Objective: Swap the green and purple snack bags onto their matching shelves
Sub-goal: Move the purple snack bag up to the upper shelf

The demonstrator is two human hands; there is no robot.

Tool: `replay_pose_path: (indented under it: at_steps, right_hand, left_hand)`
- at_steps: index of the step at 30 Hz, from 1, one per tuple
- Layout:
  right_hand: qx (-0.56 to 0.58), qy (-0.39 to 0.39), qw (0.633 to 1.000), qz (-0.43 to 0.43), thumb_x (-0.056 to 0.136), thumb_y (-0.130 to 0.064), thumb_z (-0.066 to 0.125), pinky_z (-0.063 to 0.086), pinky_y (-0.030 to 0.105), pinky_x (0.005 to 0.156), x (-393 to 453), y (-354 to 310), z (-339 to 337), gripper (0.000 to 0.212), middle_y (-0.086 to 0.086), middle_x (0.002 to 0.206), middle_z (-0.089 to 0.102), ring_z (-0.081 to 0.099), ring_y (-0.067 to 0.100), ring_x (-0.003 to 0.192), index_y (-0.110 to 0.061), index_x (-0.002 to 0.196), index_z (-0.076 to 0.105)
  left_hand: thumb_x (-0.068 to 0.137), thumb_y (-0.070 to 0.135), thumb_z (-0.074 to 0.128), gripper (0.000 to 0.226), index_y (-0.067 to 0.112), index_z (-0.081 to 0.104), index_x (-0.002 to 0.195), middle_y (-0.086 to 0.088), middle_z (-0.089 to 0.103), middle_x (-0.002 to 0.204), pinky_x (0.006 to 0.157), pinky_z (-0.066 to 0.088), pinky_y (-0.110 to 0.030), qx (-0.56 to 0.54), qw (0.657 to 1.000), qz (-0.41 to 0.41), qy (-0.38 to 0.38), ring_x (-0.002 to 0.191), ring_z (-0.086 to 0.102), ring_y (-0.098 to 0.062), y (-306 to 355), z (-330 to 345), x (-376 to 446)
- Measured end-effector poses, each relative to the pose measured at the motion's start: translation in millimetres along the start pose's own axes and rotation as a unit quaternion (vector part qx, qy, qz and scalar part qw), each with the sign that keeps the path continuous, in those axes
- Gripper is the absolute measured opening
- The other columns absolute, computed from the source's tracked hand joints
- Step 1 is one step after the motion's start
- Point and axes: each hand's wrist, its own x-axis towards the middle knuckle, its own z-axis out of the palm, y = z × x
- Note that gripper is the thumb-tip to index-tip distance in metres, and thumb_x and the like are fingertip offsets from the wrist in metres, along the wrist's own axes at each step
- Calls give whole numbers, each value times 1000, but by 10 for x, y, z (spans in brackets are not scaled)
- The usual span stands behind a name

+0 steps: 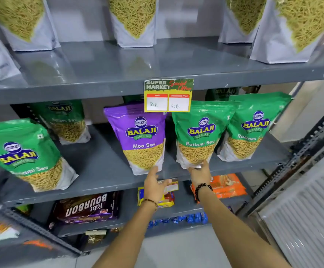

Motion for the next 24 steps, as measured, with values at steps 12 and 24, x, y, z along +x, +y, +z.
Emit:
replay_pose_path:
  at_steps: [12, 24]
  right_hand:
    - [-10, -69, 997, 41, 82, -10, 62, 44, 38, 88, -118, -251, 716, 58, 21, 130, 55, 54, 36, 114, 1, 132, 34]
    - [1, -193, 980, -49, 74, 10, 64, 44, 37, 91, 91, -459, 844, 58, 9, 106, 54, 50, 19, 100, -1, 126, 41]
  left_hand:
    - [76, 12, 70, 56, 2, 45, 126, -19, 55, 130, 96, 43, -37, 24, 990, -30, 138, 117, 53, -33, 26, -813, 220]
    - [75, 3, 69, 43, 3, 51, 113, -18, 63, 118, 91, 48, -40, 1, 996, -20, 89, 100, 58, -26, 173, -890, 462]
